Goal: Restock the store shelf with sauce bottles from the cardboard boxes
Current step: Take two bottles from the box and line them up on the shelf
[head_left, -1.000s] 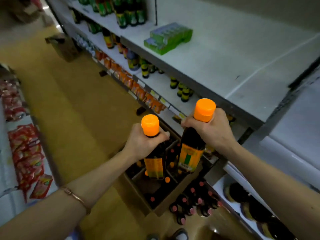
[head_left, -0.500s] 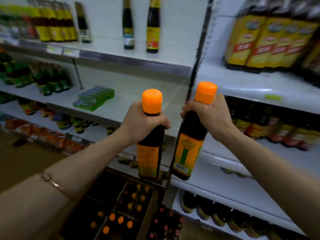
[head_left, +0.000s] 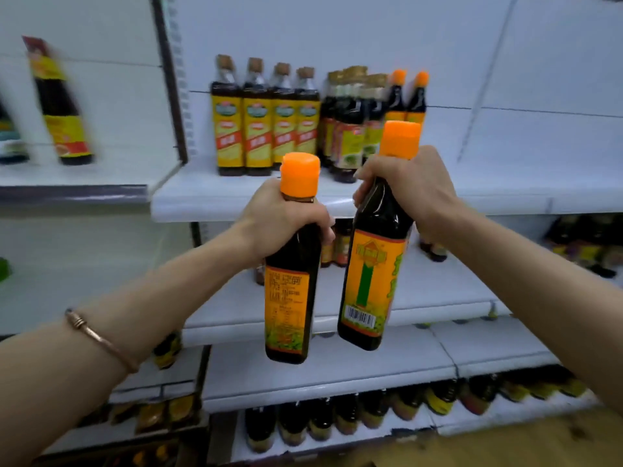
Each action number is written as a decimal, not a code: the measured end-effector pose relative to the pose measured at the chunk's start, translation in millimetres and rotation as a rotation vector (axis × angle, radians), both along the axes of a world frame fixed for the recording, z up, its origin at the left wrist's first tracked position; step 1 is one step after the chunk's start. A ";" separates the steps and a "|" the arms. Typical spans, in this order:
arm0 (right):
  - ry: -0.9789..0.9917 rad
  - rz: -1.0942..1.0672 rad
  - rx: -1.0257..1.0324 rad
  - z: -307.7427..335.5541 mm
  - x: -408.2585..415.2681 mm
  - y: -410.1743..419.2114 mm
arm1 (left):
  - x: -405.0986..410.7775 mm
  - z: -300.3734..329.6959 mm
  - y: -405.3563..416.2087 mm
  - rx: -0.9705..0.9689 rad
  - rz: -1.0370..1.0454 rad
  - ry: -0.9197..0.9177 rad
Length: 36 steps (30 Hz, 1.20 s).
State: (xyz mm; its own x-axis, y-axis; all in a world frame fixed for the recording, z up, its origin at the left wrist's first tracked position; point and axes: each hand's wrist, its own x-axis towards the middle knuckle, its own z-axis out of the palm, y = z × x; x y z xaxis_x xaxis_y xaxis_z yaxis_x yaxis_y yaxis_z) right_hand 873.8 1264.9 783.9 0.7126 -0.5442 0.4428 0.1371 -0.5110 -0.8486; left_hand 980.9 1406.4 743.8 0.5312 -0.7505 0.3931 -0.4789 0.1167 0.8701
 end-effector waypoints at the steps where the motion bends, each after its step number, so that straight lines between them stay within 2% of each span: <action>1: -0.002 -0.022 -0.005 6.1 -13.9 -18.5 | -10.3 4.5 -21.0 -0.003 -0.017 0.002; 11: 0.016 -0.143 -0.026 41.9 -140.6 -189.0 | -124.7 33.7 -214.9 -0.081 -0.095 0.052; 18: -0.042 -0.197 -0.008 60.6 -181.8 -285.7 | -158.0 63.0 -305.2 -0.091 -0.130 0.102; 23: -0.069 -0.192 -0.001 83.6 -169.9 -348.7 | -151.4 84.0 -360.9 -0.069 -0.084 0.047; 36: -0.092 -0.056 -0.001 130.4 -64.7 -473.0 | -62.4 143.5 -477.6 -0.202 0.030 0.043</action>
State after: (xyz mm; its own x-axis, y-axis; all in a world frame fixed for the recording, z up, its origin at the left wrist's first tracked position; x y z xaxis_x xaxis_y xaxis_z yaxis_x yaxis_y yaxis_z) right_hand 809.1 791.9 914.3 0.6374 -0.5816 0.5055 0.1859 -0.5206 -0.8333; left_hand 918.5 928.8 887.3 0.5718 -0.6423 0.5105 -0.4476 0.2772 0.8502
